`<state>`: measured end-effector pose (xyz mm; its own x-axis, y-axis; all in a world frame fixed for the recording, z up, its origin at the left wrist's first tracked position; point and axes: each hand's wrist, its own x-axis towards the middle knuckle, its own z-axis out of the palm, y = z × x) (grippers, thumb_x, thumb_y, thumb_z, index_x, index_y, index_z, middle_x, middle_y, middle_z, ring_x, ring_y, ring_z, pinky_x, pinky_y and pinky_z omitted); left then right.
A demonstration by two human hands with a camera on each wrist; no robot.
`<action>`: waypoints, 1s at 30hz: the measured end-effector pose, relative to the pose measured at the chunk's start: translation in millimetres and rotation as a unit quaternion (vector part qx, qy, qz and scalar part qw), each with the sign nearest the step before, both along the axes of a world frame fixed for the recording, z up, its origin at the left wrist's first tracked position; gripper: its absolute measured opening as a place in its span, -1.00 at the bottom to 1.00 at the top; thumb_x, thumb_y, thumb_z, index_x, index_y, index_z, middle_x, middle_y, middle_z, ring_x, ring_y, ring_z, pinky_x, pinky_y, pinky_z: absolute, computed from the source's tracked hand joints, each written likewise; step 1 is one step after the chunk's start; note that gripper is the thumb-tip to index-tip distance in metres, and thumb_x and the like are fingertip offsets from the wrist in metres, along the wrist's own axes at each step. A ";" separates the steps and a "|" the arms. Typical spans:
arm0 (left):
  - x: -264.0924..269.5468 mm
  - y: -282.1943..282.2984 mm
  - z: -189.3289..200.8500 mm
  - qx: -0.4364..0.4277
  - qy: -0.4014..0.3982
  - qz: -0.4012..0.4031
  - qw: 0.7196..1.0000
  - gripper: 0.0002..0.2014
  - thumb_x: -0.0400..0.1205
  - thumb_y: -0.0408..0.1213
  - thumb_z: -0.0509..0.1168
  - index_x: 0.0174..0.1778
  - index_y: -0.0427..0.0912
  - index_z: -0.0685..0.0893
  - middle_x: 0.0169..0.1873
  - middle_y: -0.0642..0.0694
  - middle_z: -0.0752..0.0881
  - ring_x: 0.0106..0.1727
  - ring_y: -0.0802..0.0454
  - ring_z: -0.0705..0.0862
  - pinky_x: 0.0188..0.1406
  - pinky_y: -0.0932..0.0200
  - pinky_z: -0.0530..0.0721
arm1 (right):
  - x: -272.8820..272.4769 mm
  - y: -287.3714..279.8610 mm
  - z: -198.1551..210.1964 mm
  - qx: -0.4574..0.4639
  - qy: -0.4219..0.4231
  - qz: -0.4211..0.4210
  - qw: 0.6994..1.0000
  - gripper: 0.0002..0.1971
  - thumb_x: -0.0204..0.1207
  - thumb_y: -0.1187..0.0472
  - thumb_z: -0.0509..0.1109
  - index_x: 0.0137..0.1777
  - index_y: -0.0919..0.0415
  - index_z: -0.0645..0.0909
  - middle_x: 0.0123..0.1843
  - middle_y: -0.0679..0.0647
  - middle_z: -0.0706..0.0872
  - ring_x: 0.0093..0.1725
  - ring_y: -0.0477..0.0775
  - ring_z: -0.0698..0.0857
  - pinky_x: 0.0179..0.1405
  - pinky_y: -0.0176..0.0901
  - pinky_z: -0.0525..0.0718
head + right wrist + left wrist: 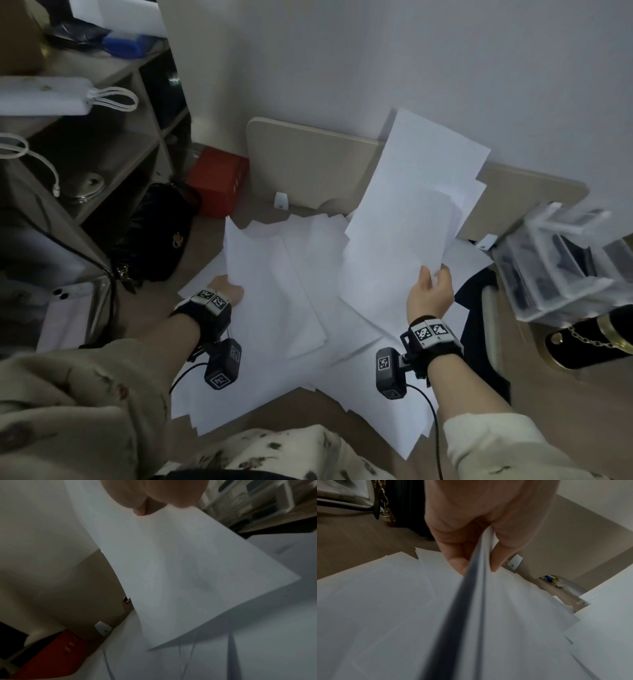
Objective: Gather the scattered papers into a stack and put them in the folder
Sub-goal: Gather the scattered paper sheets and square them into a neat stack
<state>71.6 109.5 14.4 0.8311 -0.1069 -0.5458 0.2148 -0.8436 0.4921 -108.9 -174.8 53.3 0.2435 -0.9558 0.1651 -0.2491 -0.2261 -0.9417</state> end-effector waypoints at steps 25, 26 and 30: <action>-35.1 -43.5 28.9 -0.350 0.211 0.071 0.910 -0.32 0.64 0.35 -0.20 0.21 -0.07 0.61 0.02 -0.11 0.74 0.13 -0.11 0.68 0.29 -0.09 0.57 | 5.3 10.8 -40.2 0.143 0.254 0.319 0.902 -0.86 0.50 0.17 0.43 -0.02 0.21 0.72 -0.06 0.09 0.78 -0.02 0.11 0.73 0.06 -0.11 0.66; -35.9 -46.3 31.7 -0.345 0.211 0.074 0.912 -0.30 0.63 0.36 -0.24 0.22 -0.06 0.59 0.03 -0.11 0.72 0.14 -0.12 0.67 0.29 -0.08 0.57 | 4.9 11.6 -41.0 0.149 0.251 0.317 0.903 -0.84 0.51 0.17 0.42 0.02 0.22 0.72 -0.04 0.08 0.78 -0.02 0.10 0.73 0.07 -0.13 0.65; -35.2 -49.9 35.5 -0.334 0.207 0.033 0.919 -0.24 0.56 0.44 -0.23 0.27 -0.01 0.59 0.19 -0.14 0.72 0.26 -0.17 0.66 0.37 -0.20 0.54 | -0.5 11.7 -45.9 0.174 0.256 0.309 0.899 -0.80 0.53 0.16 0.39 0.07 0.24 0.70 0.02 0.12 0.78 0.05 0.16 0.74 0.11 -0.08 0.66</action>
